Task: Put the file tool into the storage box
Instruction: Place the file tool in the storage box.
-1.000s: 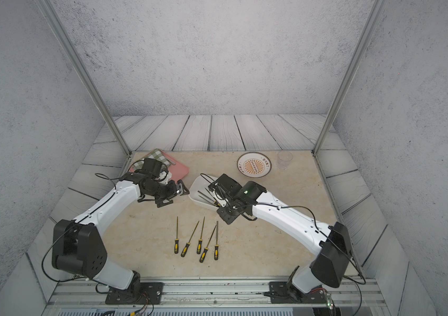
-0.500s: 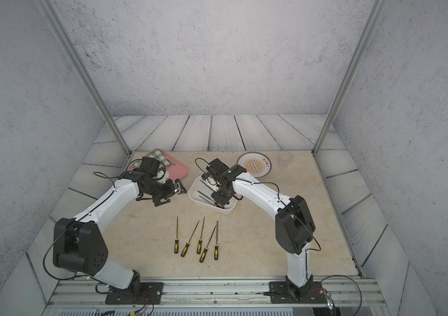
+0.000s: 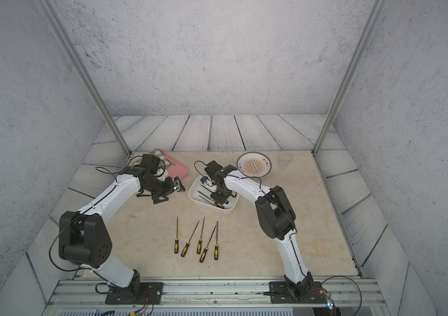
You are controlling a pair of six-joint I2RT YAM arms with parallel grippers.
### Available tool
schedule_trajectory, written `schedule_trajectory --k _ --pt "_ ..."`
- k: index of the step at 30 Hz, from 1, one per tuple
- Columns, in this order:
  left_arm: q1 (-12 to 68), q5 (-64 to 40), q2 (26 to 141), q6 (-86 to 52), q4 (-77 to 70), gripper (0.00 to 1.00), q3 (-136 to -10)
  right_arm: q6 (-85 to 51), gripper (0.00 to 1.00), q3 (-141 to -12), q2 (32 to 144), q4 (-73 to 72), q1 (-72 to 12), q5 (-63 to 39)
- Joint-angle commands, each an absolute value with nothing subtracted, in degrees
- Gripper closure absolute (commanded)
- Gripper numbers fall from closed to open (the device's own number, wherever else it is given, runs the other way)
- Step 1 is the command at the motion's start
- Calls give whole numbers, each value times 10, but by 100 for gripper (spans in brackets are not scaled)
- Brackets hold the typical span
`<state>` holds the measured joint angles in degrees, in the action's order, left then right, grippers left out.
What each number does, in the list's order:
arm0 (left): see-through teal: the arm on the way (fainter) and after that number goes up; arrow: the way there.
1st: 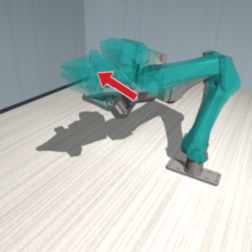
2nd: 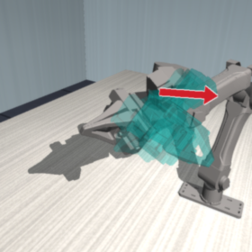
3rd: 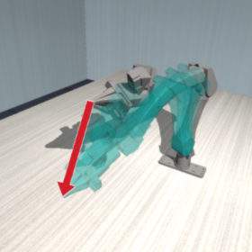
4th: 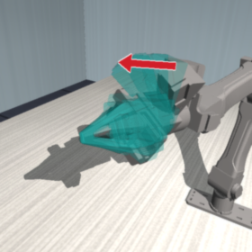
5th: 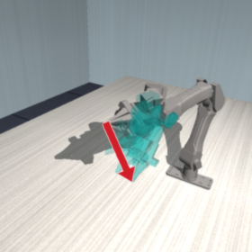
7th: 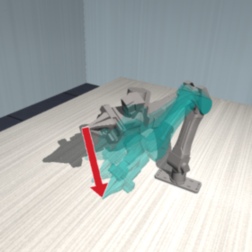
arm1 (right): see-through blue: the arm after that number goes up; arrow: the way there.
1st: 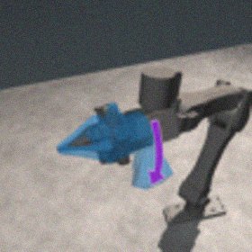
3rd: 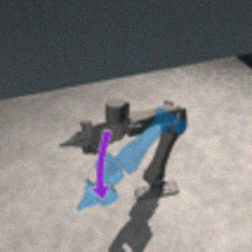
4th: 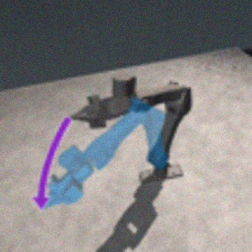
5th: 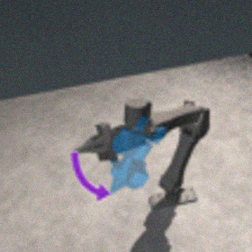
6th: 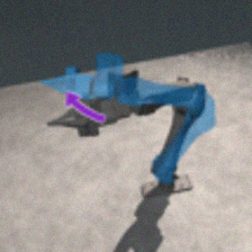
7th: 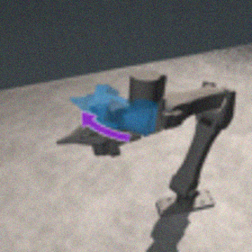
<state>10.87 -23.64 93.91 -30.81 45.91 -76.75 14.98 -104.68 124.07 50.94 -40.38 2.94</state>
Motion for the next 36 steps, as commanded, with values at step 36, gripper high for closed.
schedule_trajectory --k 36 --pt "102 -270 946 -321 425 1 -791 -94 52 -979 1074 459 -406 -27"
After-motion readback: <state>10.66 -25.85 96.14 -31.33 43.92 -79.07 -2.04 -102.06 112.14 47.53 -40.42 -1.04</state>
